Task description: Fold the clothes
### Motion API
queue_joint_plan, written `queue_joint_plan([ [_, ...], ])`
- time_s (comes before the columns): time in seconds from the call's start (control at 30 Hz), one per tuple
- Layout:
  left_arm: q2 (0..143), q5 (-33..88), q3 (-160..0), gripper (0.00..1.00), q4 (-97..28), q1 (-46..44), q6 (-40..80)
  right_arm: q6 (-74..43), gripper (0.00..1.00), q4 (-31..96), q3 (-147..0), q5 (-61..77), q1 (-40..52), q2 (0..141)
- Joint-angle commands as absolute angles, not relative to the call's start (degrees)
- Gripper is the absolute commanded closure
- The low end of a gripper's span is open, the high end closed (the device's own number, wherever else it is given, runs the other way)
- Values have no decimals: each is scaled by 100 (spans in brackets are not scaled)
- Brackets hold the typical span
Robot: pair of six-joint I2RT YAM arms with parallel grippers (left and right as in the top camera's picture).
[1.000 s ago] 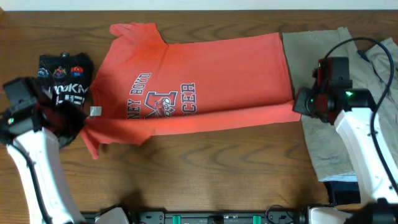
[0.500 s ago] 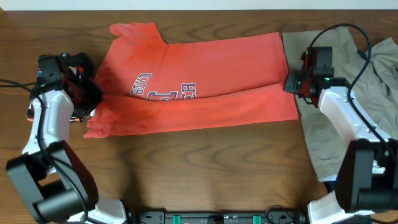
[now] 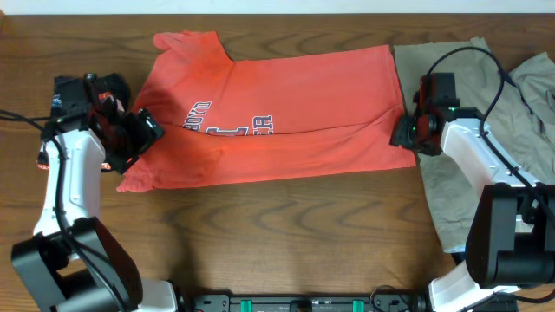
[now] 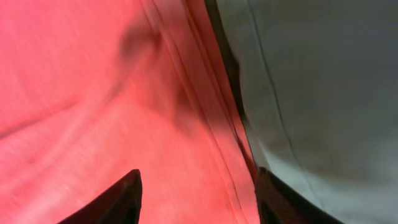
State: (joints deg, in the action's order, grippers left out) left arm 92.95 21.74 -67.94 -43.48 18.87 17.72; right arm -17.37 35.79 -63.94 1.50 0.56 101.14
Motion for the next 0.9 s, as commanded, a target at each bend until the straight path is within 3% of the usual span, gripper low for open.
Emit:
queue_joint_plan([
  [0.0,9183,2091,-6785,11,-4556,1673,1608,-1752,50,3809,-6394,156,21,10127],
  [0.17,9273,1450,-6696,13,-4794,1114,1568,-1752,58,3964,-6388,193,86,10127],
  [0.53,9703,932,-6071,14,-4357,89,1564,-1752,52,3376,-5911,132,189,10127],
  [0.7,10053,773,-5972,24,-4261,-152,1522,-1752,52,3122,-5603,130,189,10127],
  [0.87,10328,287,-5972,50,-4239,-298,1525,-1752,56,3100,-5537,130,189,10127],
])
